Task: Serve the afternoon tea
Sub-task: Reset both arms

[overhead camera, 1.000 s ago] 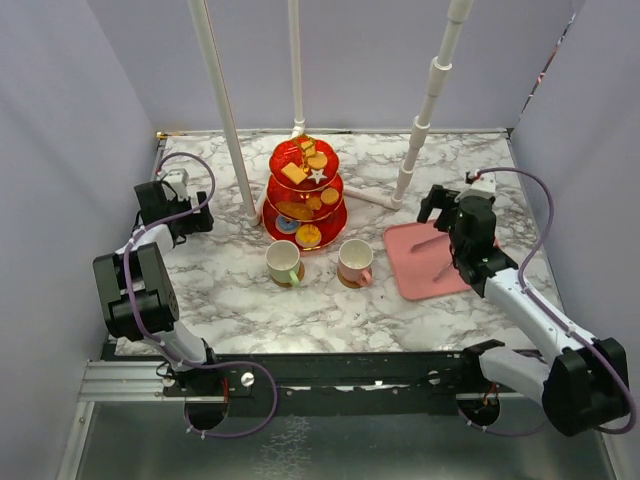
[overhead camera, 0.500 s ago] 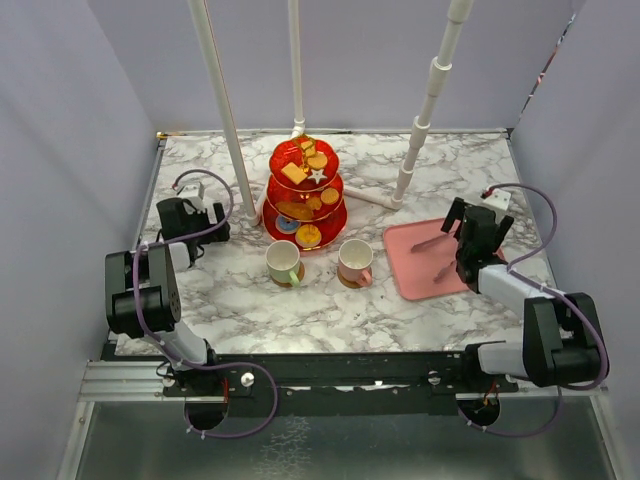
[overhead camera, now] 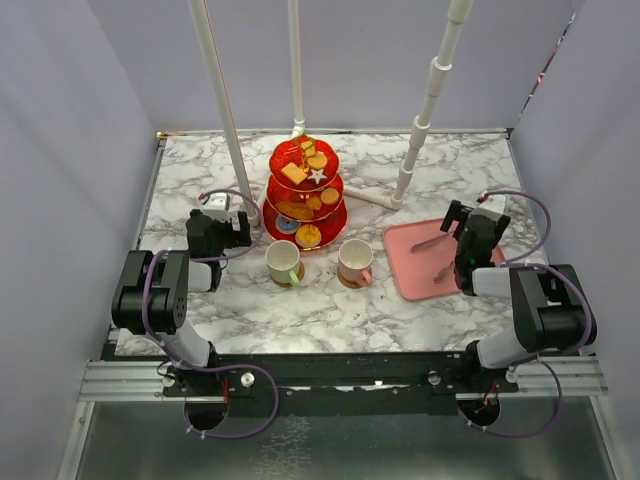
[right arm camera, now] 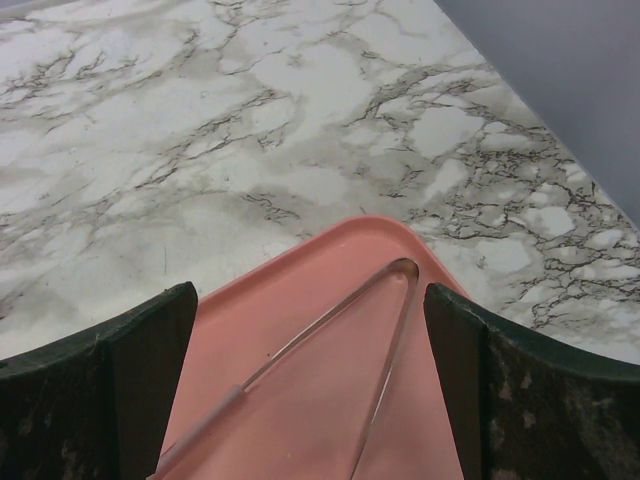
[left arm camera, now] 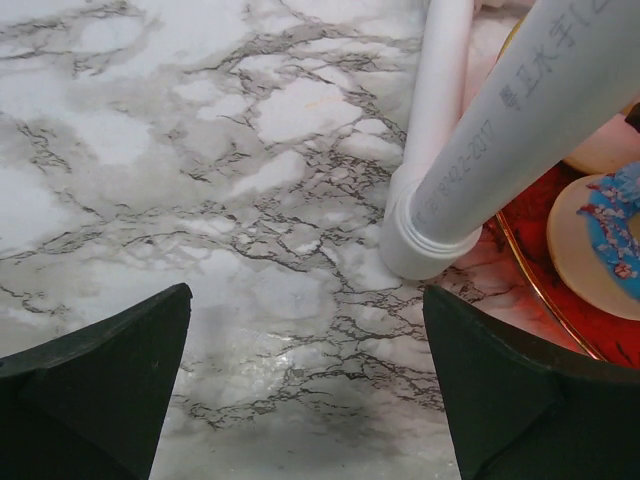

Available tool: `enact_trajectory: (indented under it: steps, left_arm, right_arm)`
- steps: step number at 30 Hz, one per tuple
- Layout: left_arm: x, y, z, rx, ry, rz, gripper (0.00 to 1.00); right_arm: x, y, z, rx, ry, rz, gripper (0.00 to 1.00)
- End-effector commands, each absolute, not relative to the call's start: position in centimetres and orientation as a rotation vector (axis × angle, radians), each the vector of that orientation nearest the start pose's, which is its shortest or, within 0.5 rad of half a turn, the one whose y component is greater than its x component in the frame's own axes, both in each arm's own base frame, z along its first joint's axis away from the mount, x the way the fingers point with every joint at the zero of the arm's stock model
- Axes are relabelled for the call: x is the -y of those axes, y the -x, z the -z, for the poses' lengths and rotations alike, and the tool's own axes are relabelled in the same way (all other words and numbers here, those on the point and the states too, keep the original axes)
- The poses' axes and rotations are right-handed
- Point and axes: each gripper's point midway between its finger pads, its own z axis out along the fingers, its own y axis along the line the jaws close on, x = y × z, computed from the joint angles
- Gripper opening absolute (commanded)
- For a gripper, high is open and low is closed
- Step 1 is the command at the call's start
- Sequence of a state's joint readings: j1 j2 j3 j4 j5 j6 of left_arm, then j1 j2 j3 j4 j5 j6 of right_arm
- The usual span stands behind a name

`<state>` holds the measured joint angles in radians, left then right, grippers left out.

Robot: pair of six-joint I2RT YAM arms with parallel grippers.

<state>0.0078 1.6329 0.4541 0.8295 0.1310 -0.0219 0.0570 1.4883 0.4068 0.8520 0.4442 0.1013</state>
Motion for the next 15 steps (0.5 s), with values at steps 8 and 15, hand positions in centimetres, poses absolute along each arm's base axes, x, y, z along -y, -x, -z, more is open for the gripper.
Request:
enact_trajectory:
  steps: [8,15]
  left_arm:
    - [2.2,-37.8,-8.7,-1.629,-0.061,0.03,0.99]
    - [2.1,-38.5,-8.3,-1.652,-0.062,0.027,0.99]
  right_arm:
    - [2.8,-36.4,-10.6,-1.591,-0.182,0.159,1.0]
    - [4.0,-37.9,-9.8,-1.635,-0.221,0.127,1.0]
